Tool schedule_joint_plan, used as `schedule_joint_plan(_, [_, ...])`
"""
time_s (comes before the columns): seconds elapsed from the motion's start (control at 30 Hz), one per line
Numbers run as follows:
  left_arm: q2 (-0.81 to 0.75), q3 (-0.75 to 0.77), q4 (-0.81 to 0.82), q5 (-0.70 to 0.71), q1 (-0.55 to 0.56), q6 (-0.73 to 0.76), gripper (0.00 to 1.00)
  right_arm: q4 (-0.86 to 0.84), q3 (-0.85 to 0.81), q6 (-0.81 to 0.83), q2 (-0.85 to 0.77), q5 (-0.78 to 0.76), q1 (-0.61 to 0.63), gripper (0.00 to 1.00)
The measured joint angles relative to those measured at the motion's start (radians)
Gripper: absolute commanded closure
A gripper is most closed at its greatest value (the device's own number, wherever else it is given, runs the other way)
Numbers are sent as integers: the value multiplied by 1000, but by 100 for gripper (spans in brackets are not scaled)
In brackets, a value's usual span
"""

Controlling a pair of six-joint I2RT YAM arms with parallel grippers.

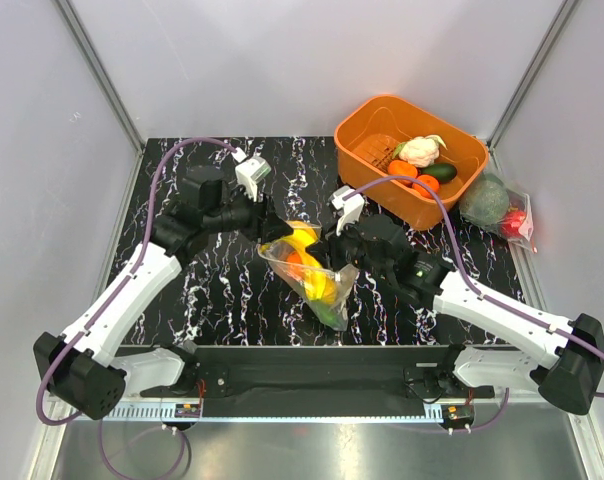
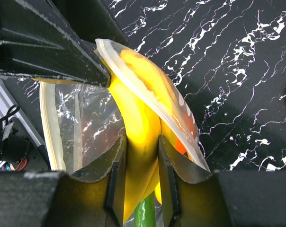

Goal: Open the zip-top bag and remove the fake food

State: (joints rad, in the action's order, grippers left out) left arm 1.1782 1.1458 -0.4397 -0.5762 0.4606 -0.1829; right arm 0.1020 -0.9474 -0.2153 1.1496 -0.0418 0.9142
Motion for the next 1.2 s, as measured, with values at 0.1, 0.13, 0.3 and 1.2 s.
schedule_joint_plan(0.1, [0, 0, 3, -4, -5, -1, 55, 6, 3, 6, 0, 2, 0, 100])
schedule_joint_plan(0.13, [0, 0, 9, -3, -8, -1, 57, 8, 4, 8, 0, 7, 0, 100])
schedule_joint_plan(0.3, [1, 0, 23, -5, -21, -6, 71, 8, 8, 10, 0, 10, 0, 100])
schedule_joint_plan(1.2, [16, -23, 42, -24, -19, -13, 93, 8, 28, 10, -13, 42, 0, 100])
